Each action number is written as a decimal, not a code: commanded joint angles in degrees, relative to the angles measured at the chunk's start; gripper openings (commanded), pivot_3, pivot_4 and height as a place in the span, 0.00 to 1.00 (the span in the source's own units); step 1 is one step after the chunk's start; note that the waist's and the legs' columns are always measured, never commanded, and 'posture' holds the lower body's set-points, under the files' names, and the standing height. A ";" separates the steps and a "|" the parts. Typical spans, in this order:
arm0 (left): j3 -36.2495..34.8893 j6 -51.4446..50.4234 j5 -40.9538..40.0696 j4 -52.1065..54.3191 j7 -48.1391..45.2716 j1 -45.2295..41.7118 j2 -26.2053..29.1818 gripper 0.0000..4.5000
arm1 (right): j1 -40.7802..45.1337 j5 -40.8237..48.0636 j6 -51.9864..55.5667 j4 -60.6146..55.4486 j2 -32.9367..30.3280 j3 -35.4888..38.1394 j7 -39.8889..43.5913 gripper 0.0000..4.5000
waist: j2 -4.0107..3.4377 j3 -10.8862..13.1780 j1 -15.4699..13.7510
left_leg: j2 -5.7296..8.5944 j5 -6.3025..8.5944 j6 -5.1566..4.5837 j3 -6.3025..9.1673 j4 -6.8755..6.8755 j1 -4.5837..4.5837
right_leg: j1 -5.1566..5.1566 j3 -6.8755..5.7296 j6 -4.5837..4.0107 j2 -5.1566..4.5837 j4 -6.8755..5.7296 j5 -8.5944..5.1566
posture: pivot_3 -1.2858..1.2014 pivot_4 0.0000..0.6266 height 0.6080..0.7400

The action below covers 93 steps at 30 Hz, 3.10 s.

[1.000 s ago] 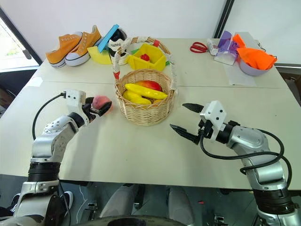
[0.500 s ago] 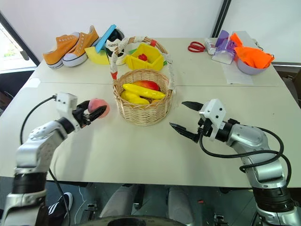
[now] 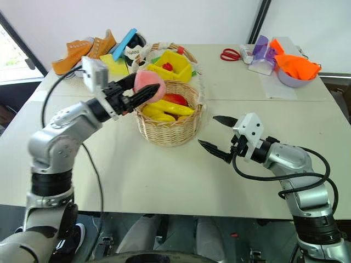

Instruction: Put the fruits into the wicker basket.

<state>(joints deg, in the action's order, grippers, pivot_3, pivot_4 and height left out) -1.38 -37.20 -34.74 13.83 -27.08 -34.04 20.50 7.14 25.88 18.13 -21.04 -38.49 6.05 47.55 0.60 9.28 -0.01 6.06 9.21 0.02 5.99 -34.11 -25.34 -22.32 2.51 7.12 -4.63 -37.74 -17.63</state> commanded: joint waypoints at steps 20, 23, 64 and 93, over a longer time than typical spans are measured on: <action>-21.22 7.70 -6.45 11.99 -18.82 27.06 16.97 0.99 | 7.37 -2.77 3.00 -2.87 13.87 1.66 -21.61 1.00 | -0.08 -0.01 1.04 | -0.06 -0.08 0.15 0.01 0.11 0.03 | -0.14 0.05 -0.10 0.02 -0.20 -0.05 | 0.52 0.24 1.00; -27.77 13.31 -5.62 8.40 -22.62 35.95 16.67 0.99 | 11.15 -4.50 5.89 -3.08 17.53 -0.88 -26.74 1.00 | -0.10 0.00 0.87 | -0.06 -0.08 0.16 0.01 0.13 0.03 | -0.30 0.04 -0.34 0.00 -0.18 -0.18 | 0.52 0.24 1.00; -13.60 19.75 -3.57 8.25 -19.86 32.33 9.77 1.00 | 20.22 -11.95 -2.52 26.75 2.69 17.37 -28.27 0.02 | -0.12 0.01 0.52 | 0.03 -0.06 0.16 0.01 0.18 0.02 | -0.05 -0.01 -0.21 -0.06 -0.03 -0.08 | 0.52 0.24 1.00; -6.24 20.59 -0.50 2.35 -22.43 25.49 7.39 1.00 | 12.17 -7.65 -5.73 26.83 2.06 28.61 -39.10 1.00 | -0.32 -0.01 0.85 | -0.04 -0.09 0.10 -0.06 0.12 0.09 | 0.00 0.04 -0.22 -0.02 -0.14 -0.09 | 0.52 0.24 1.00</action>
<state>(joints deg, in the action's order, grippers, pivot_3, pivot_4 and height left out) -7.48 -17.76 -35.50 15.71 -49.57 -7.67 27.95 19.43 15.66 11.09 11.63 -36.98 32.42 10.00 0.27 9.26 0.84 6.02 9.12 0.13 5.94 -33.99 -25.26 -22.33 2.54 6.91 -4.65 -37.89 -17.72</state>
